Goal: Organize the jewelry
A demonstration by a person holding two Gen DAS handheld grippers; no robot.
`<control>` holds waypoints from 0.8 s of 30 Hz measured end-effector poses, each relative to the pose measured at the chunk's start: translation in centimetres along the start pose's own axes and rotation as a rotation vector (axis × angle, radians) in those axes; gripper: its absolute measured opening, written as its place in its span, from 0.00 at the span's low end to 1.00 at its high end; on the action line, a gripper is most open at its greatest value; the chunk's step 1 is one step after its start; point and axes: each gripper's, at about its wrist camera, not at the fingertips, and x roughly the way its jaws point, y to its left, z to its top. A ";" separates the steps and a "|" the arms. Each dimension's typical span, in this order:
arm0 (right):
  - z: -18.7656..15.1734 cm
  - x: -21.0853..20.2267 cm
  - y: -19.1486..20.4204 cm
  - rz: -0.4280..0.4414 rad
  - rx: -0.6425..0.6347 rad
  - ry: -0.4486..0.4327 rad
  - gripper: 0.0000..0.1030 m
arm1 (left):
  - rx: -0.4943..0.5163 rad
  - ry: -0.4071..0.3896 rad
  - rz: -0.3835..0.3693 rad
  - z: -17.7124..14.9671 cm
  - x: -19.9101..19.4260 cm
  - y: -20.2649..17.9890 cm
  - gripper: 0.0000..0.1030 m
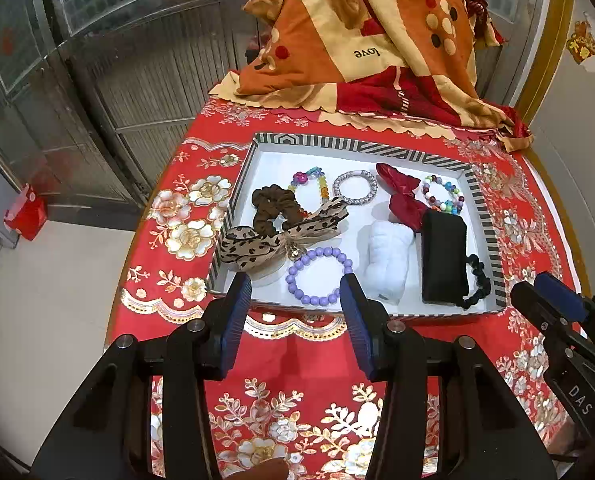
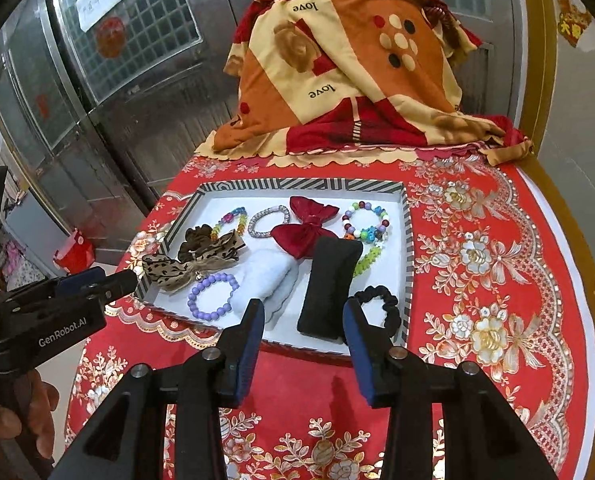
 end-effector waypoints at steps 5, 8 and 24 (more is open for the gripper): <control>-0.1 -0.7 0.4 0.001 -0.002 -0.007 0.38 | -0.001 -0.011 0.005 -0.4 -0.7 0.3 0.44; -0.1 -0.9 0.7 -0.006 -0.013 -0.011 0.38 | 0.001 -0.016 0.008 -0.4 -0.9 0.3 0.44; -0.3 -1.1 0.9 0.003 -0.021 0.005 0.39 | 0.007 -0.018 0.006 -0.5 -1.4 0.3 0.44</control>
